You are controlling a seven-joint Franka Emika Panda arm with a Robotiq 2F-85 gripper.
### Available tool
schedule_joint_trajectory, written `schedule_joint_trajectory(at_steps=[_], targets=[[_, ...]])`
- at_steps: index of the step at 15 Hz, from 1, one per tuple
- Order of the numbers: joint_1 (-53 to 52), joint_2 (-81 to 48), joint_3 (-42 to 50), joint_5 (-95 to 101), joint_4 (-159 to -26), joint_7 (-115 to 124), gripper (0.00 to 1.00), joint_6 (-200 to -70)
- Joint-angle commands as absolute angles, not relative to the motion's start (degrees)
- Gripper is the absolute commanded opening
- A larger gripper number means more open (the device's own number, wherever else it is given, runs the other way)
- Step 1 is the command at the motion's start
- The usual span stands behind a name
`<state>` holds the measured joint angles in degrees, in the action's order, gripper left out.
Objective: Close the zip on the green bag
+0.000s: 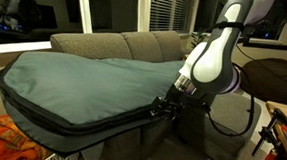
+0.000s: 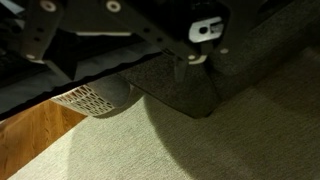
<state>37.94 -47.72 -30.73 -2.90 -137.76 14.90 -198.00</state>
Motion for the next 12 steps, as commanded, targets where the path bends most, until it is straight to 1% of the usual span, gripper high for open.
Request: schedule_joint_trajectory(at_steps=[1, 12], targets=[[35.1, -41.3, -29.5, -4.1, -142.2, 18.2, 1.00, -198.0], [27.2, -32.9, -27.7, -8.7, -149.6, 23.8, 1.00, -197.9]])
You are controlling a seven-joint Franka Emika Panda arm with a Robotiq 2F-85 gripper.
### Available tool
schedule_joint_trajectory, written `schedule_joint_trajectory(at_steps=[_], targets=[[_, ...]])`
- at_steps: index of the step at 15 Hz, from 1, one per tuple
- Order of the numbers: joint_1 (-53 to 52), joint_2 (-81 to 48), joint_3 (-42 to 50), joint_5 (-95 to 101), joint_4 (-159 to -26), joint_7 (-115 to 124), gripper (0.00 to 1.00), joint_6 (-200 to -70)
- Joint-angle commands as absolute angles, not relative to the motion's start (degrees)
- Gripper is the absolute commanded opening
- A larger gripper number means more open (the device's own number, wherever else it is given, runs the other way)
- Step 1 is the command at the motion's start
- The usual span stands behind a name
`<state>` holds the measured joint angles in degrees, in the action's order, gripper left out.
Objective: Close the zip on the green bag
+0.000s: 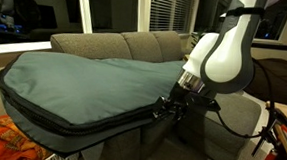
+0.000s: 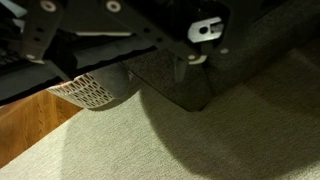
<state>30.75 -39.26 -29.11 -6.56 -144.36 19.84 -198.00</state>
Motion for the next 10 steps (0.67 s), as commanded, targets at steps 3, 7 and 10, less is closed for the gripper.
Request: schedule_joint_trajectory(at_steps=[3, 7, 10], targets=[[24.9, -30.0, -27.8, -9.9, -152.6, 25.6, 1.00, -197.9], [25.2, -33.2, -27.6, -7.4, -149.9, 25.4, 1.00, -197.9], [25.1, -33.0, -27.5, -7.5, -150.1, 25.4, 1.00, -197.9]])
